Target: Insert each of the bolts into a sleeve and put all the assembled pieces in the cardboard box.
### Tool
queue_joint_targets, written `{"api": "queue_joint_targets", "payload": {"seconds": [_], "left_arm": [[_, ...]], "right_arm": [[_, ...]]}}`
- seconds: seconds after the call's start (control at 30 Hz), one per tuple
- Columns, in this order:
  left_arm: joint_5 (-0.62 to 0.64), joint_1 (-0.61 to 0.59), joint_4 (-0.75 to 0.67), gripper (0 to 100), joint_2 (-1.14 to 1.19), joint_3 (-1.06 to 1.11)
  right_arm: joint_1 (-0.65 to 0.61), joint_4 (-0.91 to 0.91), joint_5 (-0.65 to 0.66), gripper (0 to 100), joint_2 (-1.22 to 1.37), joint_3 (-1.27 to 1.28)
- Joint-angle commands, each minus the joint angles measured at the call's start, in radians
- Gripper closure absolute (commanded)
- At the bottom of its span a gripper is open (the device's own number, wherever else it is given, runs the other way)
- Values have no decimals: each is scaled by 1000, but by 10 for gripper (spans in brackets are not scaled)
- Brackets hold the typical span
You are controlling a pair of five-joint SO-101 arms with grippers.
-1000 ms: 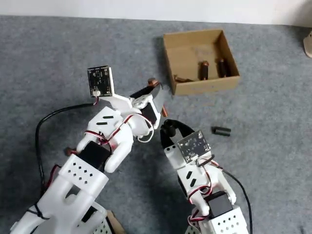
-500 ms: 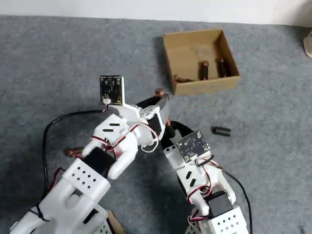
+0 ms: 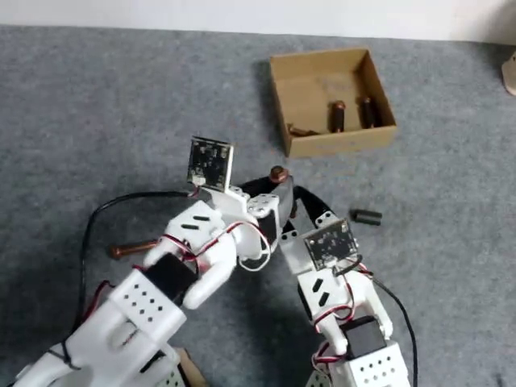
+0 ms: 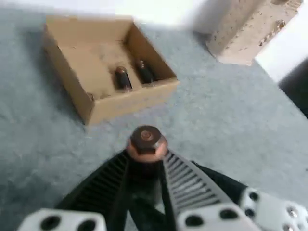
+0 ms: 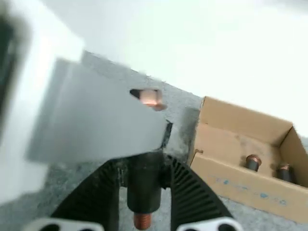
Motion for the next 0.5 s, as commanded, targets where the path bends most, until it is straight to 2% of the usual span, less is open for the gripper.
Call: {"api": "queue_joint_targets", "payload": {"seconds": [0.0, 0.07, 0.13, 0.33, 0.4, 0.47], "left_arm": [[-6, 8, 75, 993, -5, 16], [-6, 5, 100, 991, -5, 16], [-6, 4, 120, 947, -5, 16], [3, 1, 195, 549, -5, 18], [3, -1, 222, 512, -5, 15], [12, -8, 242, 539, -5, 13]], "right_arm": [[44, -51, 2, 995, -24, 99], [44, -50, 2, 995, -24, 99], [44, -50, 2, 995, -24, 99], [45, -42, 2, 995, -24, 99], [45, -5, 2, 995, -24, 99], [45, 41, 2, 995, -24, 99]]}}
